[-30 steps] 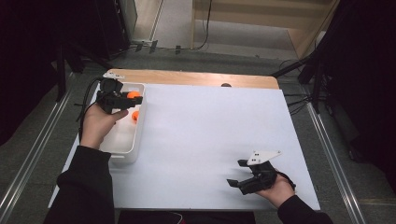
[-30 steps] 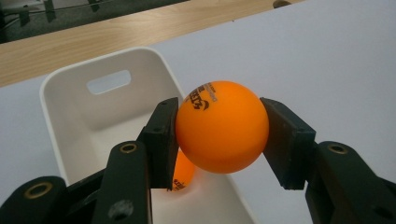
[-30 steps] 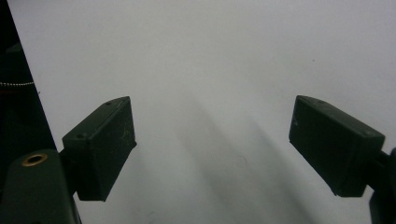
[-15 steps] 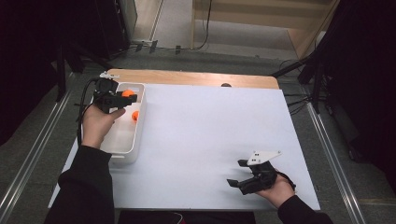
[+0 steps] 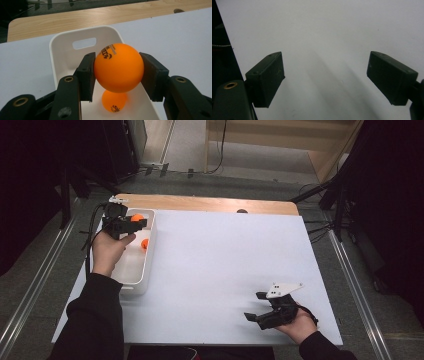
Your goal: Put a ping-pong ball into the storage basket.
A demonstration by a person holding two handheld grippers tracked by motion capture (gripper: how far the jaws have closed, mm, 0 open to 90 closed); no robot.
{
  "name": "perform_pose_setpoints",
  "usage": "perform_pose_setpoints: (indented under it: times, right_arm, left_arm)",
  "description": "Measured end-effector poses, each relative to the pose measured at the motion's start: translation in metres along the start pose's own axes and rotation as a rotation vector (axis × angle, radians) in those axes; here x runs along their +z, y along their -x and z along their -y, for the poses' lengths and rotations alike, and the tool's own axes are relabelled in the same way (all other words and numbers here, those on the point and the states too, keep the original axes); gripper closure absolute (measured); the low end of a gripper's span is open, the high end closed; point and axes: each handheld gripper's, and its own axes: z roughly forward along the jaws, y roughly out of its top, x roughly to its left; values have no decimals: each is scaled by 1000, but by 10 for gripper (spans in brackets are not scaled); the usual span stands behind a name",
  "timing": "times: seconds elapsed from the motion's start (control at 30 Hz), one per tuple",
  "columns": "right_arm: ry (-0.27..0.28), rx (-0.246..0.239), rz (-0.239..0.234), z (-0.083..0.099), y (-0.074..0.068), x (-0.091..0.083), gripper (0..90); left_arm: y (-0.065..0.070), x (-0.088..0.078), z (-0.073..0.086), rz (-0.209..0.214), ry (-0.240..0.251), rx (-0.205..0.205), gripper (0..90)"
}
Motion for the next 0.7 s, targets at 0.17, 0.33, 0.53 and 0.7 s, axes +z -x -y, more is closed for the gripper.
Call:
perform_pose_setpoints:
  times: [0.17,0.33,0.53,0.7]
  right_arm:
    - [2,3,-3,1,0,-1,131]
    - [5,2,-3,2,0,-1,131]
    - [13,24,-6,2,2,-1,131]
    - [33,50,1,1,7,-3,131]
  left_arm:
    - [0,3,-2,-10,-7,8,503]
    - [-2,6,-3,-11,-3,3,503]
    - [-2,9,-3,-23,-8,4,504]
    - [-4,11,-3,-27,3,-3,503]
